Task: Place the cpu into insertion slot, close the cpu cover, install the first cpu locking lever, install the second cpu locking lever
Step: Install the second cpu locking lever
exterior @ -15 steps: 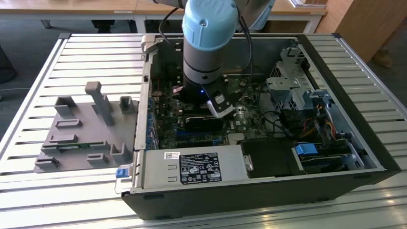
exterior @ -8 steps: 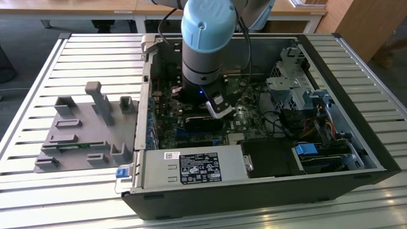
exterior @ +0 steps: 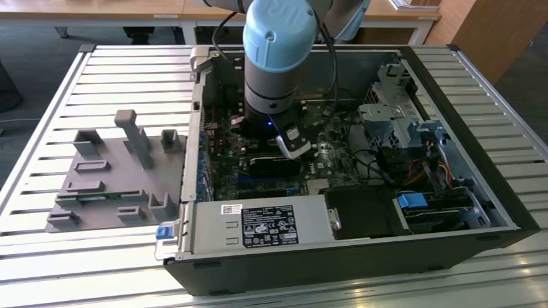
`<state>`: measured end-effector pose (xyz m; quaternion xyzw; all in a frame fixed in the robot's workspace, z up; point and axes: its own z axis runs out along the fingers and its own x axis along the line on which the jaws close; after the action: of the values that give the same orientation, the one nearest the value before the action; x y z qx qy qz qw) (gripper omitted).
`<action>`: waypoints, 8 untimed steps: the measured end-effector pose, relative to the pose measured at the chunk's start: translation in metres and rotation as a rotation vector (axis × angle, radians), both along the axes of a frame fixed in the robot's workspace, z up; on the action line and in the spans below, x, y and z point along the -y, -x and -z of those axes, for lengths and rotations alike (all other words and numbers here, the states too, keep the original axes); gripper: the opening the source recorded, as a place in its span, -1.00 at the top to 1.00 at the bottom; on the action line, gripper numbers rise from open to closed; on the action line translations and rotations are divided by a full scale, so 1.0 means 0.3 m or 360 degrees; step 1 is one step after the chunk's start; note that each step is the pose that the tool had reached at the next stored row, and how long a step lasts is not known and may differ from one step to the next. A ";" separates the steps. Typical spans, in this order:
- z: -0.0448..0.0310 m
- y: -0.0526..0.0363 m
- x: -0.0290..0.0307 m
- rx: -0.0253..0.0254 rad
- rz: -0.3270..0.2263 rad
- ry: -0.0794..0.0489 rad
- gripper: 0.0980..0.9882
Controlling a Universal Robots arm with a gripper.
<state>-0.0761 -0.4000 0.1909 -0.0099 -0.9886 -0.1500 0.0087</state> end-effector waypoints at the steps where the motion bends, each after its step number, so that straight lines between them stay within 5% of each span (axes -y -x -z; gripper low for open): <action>1: 0.001 0.001 -0.002 0.00000 0.0000 -0.0002 0.98; 8: 0.006 0.011 -0.007 0.00001 0.0000 -0.0010 0.98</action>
<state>-0.0794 -0.3978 0.1892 -0.0098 -0.9881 -0.1531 0.0087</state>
